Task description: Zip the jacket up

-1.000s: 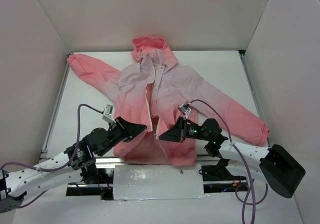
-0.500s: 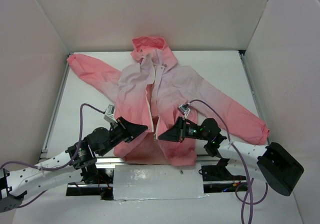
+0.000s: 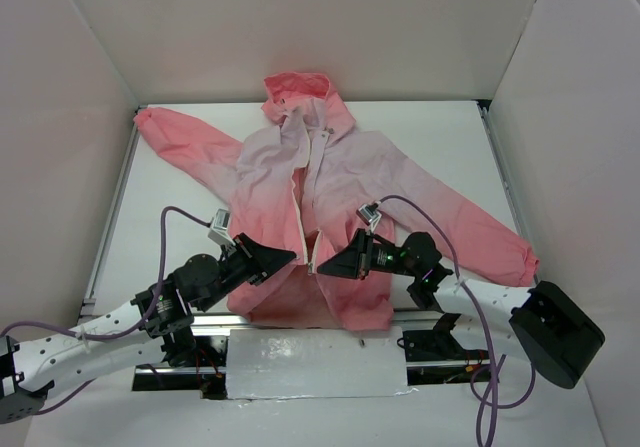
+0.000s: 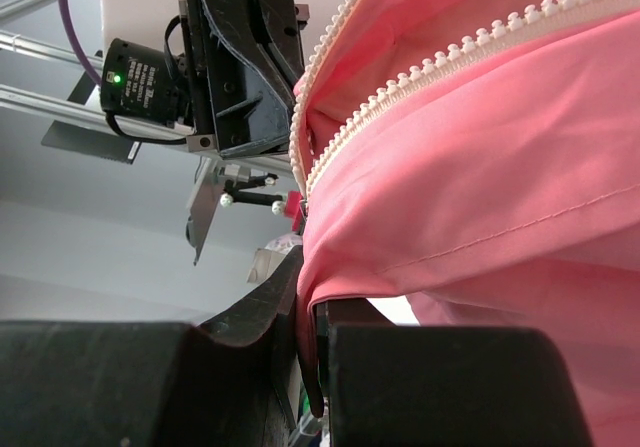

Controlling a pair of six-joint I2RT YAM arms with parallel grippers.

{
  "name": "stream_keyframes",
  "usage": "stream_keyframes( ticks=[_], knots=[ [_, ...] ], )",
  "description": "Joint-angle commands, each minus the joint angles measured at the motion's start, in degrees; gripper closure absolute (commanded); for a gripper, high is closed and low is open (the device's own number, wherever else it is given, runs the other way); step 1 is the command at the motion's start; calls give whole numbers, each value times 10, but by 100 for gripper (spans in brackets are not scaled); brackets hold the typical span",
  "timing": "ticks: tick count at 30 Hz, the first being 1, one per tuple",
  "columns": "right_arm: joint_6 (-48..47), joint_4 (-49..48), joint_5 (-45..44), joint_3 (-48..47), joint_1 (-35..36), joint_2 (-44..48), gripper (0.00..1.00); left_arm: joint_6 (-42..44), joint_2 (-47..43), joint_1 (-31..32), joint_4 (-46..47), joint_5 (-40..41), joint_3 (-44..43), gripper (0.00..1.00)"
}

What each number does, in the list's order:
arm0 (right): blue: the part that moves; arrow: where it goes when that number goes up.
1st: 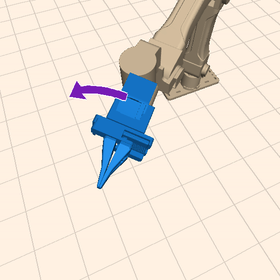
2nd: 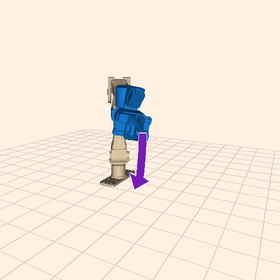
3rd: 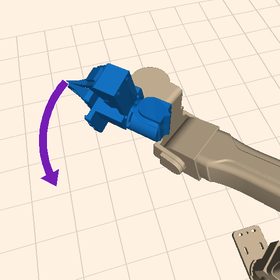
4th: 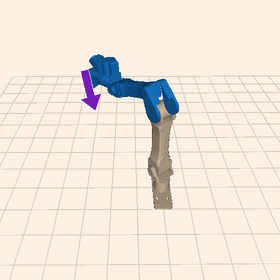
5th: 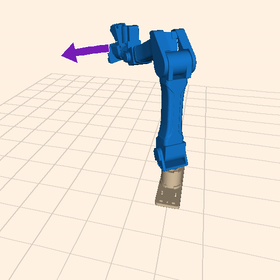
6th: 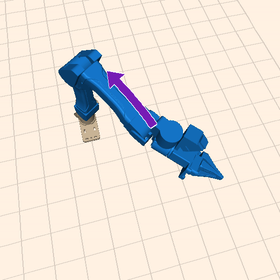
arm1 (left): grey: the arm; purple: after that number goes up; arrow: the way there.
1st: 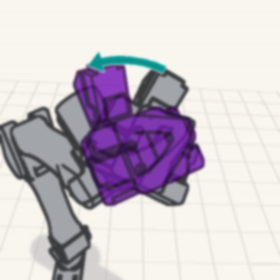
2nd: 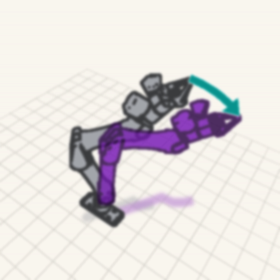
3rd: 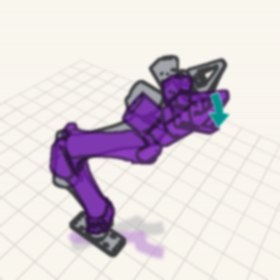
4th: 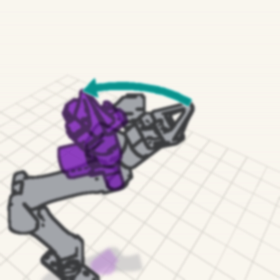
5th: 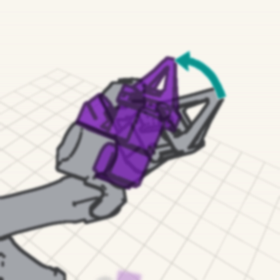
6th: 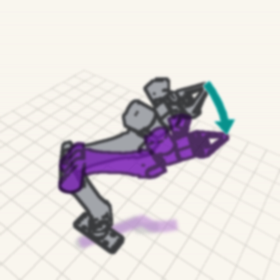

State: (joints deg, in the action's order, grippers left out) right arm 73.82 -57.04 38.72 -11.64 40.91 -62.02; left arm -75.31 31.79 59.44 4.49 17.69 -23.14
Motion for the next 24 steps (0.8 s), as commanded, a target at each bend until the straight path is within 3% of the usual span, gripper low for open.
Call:
stream_keyframes(
  ticks=[1,24],
  knots=[
    [-12,-44,14,-26,-7,-4,100,-6,1,0,29,-6,-4,100],
    [-27,-33,43,-33,-10,-15,100,-6,9,-1,-4,22,-34,100]
  ],
)
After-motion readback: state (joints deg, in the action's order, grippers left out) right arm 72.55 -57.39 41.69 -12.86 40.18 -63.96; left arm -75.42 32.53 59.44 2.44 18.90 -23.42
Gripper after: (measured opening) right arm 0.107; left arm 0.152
